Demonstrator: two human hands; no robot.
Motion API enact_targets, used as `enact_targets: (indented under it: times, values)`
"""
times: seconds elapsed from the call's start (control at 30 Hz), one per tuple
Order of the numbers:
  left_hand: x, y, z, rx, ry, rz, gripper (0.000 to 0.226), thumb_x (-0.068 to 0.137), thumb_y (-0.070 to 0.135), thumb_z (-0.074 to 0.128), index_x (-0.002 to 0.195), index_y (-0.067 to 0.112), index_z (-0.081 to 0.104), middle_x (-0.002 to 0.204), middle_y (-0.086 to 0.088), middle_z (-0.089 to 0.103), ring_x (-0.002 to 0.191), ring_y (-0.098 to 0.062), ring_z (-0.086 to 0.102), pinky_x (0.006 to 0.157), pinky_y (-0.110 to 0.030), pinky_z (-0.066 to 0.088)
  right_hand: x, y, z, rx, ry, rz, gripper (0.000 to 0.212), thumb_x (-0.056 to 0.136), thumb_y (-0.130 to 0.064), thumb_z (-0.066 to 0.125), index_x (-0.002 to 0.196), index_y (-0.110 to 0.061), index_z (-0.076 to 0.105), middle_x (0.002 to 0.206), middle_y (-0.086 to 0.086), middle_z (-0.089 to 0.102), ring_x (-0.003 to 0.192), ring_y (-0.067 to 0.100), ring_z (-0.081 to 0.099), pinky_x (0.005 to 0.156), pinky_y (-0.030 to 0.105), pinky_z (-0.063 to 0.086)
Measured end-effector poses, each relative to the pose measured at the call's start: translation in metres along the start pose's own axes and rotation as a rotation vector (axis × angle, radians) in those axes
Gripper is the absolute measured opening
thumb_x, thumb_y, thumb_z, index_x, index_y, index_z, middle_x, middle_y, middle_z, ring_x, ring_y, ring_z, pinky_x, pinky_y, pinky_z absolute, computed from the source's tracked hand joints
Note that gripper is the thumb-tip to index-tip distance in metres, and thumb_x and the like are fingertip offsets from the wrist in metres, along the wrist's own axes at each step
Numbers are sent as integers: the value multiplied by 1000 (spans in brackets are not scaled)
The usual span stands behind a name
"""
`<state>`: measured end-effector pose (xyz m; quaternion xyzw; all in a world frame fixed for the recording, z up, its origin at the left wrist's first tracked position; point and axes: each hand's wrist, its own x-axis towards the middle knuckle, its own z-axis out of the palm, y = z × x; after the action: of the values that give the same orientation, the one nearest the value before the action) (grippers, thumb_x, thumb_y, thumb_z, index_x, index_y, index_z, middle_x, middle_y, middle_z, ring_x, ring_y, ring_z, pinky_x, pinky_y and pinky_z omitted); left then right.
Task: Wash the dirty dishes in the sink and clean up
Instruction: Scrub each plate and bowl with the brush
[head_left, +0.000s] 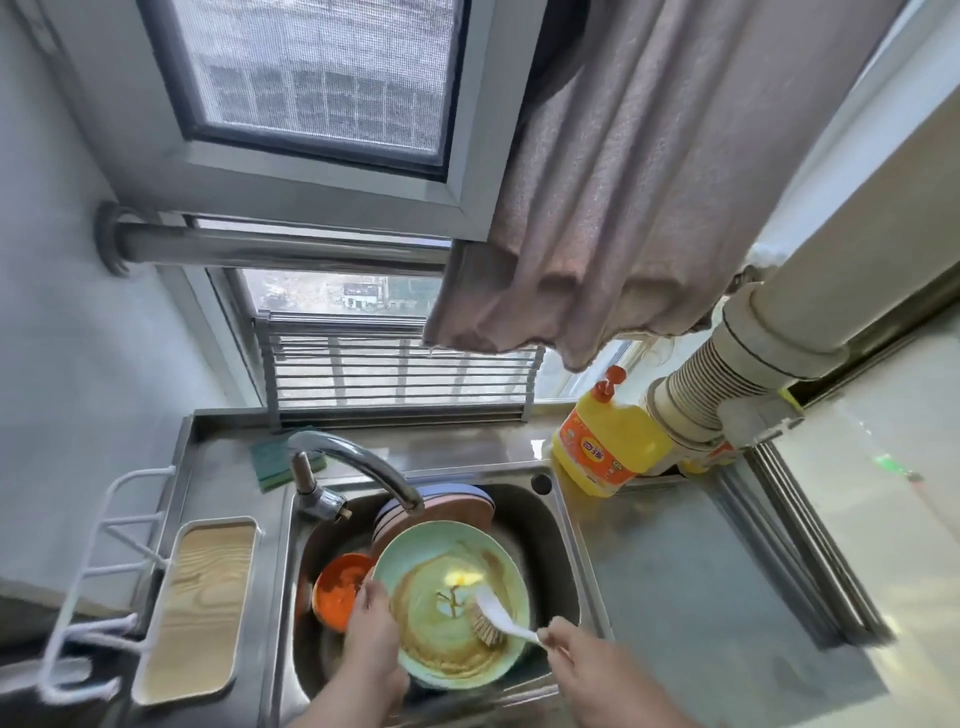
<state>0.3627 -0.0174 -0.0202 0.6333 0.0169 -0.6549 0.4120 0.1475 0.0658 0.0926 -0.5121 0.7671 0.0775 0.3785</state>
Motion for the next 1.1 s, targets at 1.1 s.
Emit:
enact_targets:
  times: [1.1]
  values:
    - [-54,-40,15,-150,64,179,47,110,54,34,144,26,50,134,-17,64,117,-40,66,94,-62,55,29,-6,-26,-24,-18,-309,28,103,-53,33,127,-48,49,121,4,70,112,32,64,84,39,49]
